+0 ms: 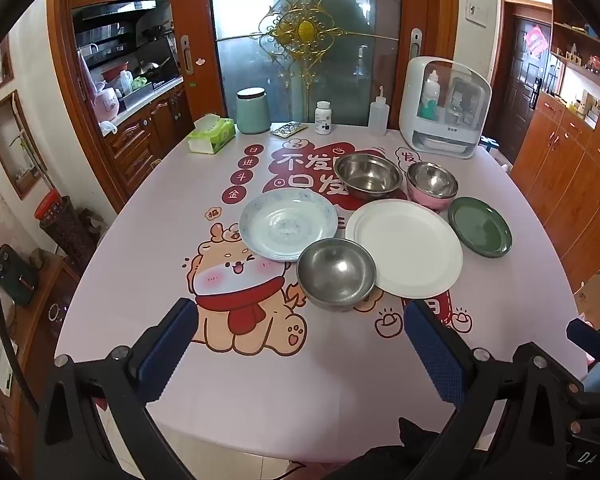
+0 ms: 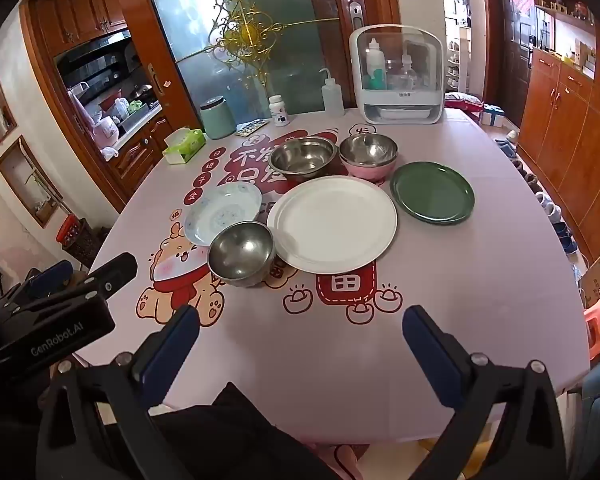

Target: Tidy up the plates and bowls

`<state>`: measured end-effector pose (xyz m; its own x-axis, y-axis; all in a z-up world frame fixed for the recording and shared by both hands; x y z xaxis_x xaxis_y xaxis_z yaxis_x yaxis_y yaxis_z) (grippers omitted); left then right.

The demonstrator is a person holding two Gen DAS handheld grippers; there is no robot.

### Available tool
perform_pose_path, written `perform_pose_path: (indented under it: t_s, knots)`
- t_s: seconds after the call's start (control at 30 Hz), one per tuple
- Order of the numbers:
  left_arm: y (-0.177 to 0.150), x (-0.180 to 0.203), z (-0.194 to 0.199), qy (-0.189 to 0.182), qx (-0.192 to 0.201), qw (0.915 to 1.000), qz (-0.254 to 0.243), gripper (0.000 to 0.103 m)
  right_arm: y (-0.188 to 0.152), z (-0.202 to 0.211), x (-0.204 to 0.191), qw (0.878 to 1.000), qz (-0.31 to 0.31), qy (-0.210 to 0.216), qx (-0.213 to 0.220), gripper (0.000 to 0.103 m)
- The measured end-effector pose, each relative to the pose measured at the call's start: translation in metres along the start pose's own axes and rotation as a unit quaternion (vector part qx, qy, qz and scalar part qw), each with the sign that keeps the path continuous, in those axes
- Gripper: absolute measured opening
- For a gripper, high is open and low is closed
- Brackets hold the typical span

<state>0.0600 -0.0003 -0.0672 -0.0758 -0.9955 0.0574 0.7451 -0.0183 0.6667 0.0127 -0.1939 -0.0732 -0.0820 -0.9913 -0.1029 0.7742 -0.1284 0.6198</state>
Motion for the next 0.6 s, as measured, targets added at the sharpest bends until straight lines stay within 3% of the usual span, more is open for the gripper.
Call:
perform_pose_path:
  t_s: [0.6]
  knots:
    - [0.002, -0.011, 0.009, -0.005, 0.009, 0.9999, 0.006, 0.102, -0.002, 0.0, -0.002, 1.0, -0.001, 0.003, -0.004, 0.102]
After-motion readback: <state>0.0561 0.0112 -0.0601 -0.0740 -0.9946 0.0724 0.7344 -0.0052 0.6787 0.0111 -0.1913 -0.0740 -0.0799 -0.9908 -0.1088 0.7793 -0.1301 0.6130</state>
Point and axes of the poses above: each gripper's, at about its wrist camera, not at the fingertips, and z roughly against the way its jaws point, x to its right, y to its top, the point moved 9 cm from there along -z, roughly the way its jaws point, and after that the axes turned 5 degrees about -y, right-handed, at the moved point
